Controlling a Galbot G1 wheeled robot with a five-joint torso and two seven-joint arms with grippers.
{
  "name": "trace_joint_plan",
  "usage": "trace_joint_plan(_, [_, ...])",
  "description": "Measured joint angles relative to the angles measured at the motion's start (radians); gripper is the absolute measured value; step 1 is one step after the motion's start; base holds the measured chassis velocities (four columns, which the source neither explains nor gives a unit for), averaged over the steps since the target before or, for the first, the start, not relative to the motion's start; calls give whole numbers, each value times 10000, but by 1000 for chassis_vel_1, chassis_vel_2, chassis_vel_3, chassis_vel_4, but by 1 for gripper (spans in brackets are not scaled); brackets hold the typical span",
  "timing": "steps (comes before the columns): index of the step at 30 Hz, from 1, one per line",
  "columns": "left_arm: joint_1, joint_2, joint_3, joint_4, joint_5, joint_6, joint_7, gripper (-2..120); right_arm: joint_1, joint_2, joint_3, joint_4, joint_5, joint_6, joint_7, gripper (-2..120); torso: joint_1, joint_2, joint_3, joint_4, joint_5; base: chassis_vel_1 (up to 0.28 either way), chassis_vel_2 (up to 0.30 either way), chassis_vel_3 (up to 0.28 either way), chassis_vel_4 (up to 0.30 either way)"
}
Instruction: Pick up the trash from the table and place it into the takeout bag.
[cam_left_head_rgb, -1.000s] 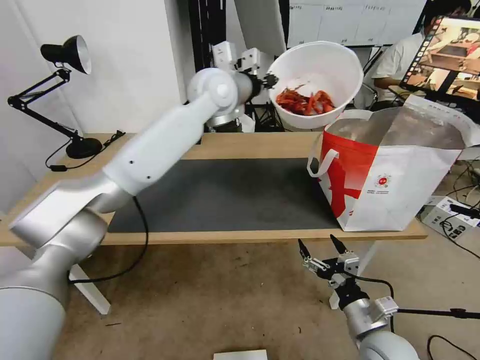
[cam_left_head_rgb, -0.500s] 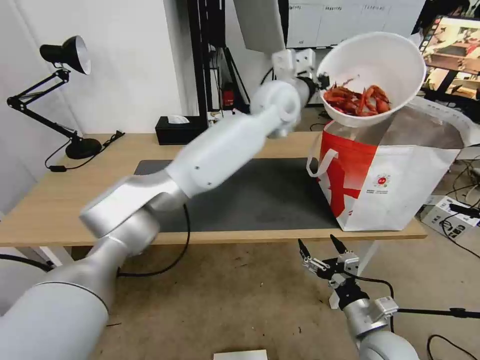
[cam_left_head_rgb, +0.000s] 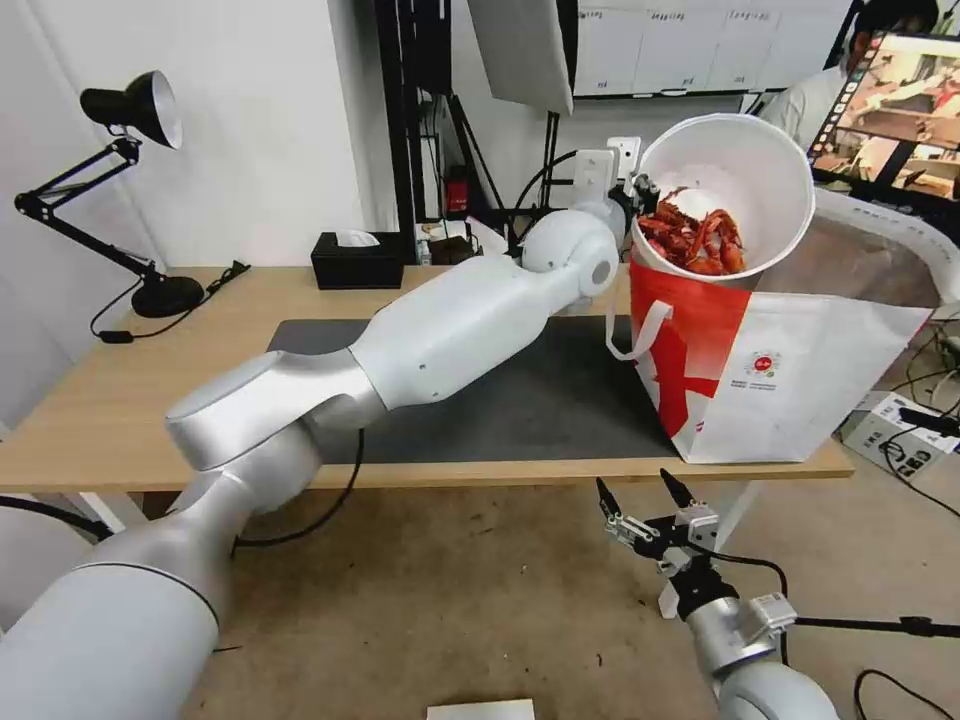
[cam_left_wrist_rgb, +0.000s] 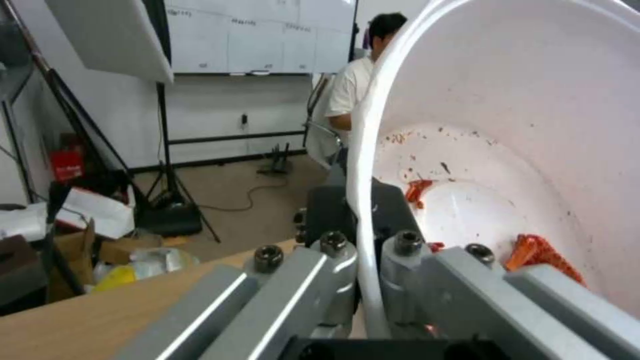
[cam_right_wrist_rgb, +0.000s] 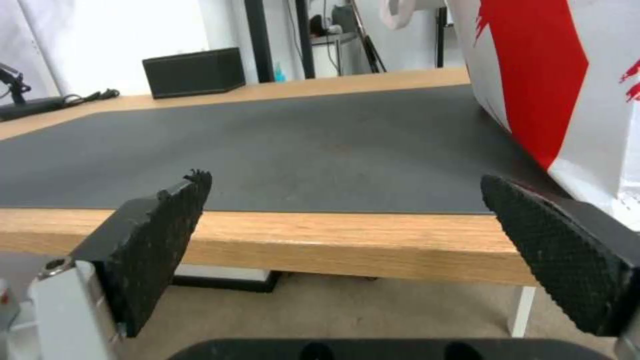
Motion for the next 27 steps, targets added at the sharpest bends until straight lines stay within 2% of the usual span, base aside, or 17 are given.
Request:
trace_joint_plan(9, [-89,-407,64,253,13,-408,242,0,0,0,0,0,0,0,0,100,1,1,0,-2,1,0,0,0,0])
trace_joint_plan(15, [-123,-576,433,808,466,-1009,346,0,0,0,0,0,0,0,0,100,1,1,0,-2,1,0,0,0,0])
trace_joint_plan(20, [-46,-573,510,861,598,-1169,429,0,0,0,0,0,0,0,0,100,1,1,0,-1,1,0,0,0,0])
trace_joint_plan(27, [95,-510,668,703,696,-1345,955,0,0,0,0,0,0,0,0,100,1,1,0,-1,0,0,0,0,0])
